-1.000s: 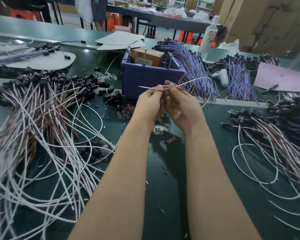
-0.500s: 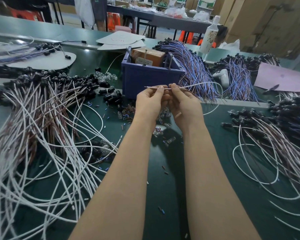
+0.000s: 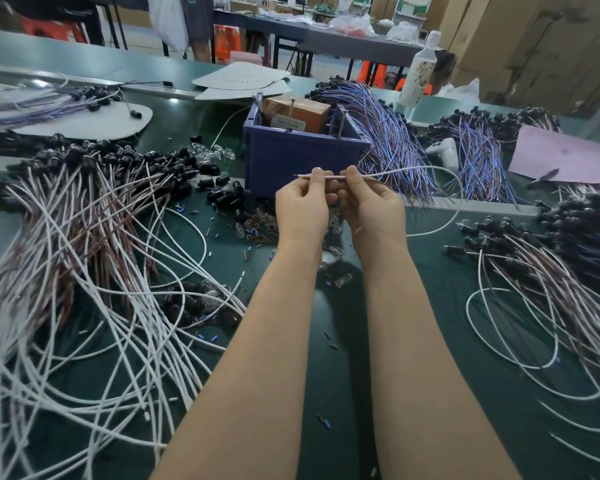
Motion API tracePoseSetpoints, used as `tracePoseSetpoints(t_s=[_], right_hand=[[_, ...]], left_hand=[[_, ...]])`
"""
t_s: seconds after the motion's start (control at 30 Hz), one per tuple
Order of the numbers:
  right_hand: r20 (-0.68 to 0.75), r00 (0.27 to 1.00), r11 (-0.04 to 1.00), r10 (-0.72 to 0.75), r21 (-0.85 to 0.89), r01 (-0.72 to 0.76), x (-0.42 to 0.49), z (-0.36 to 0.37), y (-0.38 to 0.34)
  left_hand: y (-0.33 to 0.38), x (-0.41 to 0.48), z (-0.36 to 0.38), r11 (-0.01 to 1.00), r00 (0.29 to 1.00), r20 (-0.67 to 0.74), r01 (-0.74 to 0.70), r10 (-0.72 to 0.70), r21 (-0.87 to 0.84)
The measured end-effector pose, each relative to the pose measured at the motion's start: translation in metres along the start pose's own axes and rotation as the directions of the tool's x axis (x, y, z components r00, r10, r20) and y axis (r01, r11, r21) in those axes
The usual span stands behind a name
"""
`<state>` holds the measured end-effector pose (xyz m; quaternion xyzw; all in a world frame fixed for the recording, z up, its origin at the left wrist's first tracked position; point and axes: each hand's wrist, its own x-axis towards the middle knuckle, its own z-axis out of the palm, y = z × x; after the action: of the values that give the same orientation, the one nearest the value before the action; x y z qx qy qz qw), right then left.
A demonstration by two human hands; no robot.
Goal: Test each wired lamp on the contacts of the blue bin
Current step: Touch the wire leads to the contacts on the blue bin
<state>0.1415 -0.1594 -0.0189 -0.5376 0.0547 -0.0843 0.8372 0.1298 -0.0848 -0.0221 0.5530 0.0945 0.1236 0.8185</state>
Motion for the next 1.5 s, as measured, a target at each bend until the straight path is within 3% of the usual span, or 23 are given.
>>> tracePoseSetpoints(t_s=[0.17, 0.3, 0.37, 0.43, 0.57, 0.67, 1.17, 1.37, 1.5], right_hand=[[-0.005, 1.0, 1.0, -0.013, -0.002, 0.013, 0.002, 0.004, 0.002], [-0.121, 0.992, 0.987, 0.026, 0.158, -0.007, 0.009, -0.011, -0.006], [-0.142, 0.989, 0.973, 0.035, 0.232, -0.001, 0.012, -0.014, -0.009], [-0.119, 0.992, 0.967, 0.033, 0.256, -0.002, 0.012, -0.009, -0.009], [-0.069, 0.997, 0.98, 0.025, 0.2, -0.011, 0.01, 0.0, -0.006], [-0.023, 1.0, 0.996, 0.02, 0.086, -0.018, 0.009, -0.001, -0.006], [0.082, 0.997, 0.987, 0.002, -0.163, 0.012, 0.005, 0.008, 0.001], [-0.096, 0.993, 0.996, 0.064, 0.072, -0.058, 0.011, -0.01, -0.012], [-0.069, 0.991, 0.963, 0.117, 0.253, -0.097, 0.009, -0.003, -0.012]], left_hand=[[-0.002, 0.001, 0.003, 0.995, 0.992, -0.096, -0.073, 0.079, 0.06], [0.008, 0.011, -0.018, 0.995, 0.95, -0.312, -0.033, 0.004, -0.089], [0.01, 0.013, -0.026, 0.992, 0.937, -0.346, -0.002, -0.042, -0.126], [0.01, 0.009, -0.023, 0.993, 0.958, -0.273, 0.057, -0.083, -0.1], [0.006, -0.002, -0.008, 0.985, 0.986, 0.01, 0.164, -0.164, 0.057], [0.005, -0.003, -0.003, 0.987, 0.985, 0.077, 0.148, -0.153, 0.068], [0.005, 0.002, -0.005, 0.986, 0.98, -0.174, 0.065, -0.092, -0.155], [0.012, 0.016, -0.027, 0.95, 0.929, -0.317, 0.094, -0.191, -0.297], [0.007, 0.009, -0.017, 0.967, 0.955, -0.19, 0.2, -0.229, -0.16]])
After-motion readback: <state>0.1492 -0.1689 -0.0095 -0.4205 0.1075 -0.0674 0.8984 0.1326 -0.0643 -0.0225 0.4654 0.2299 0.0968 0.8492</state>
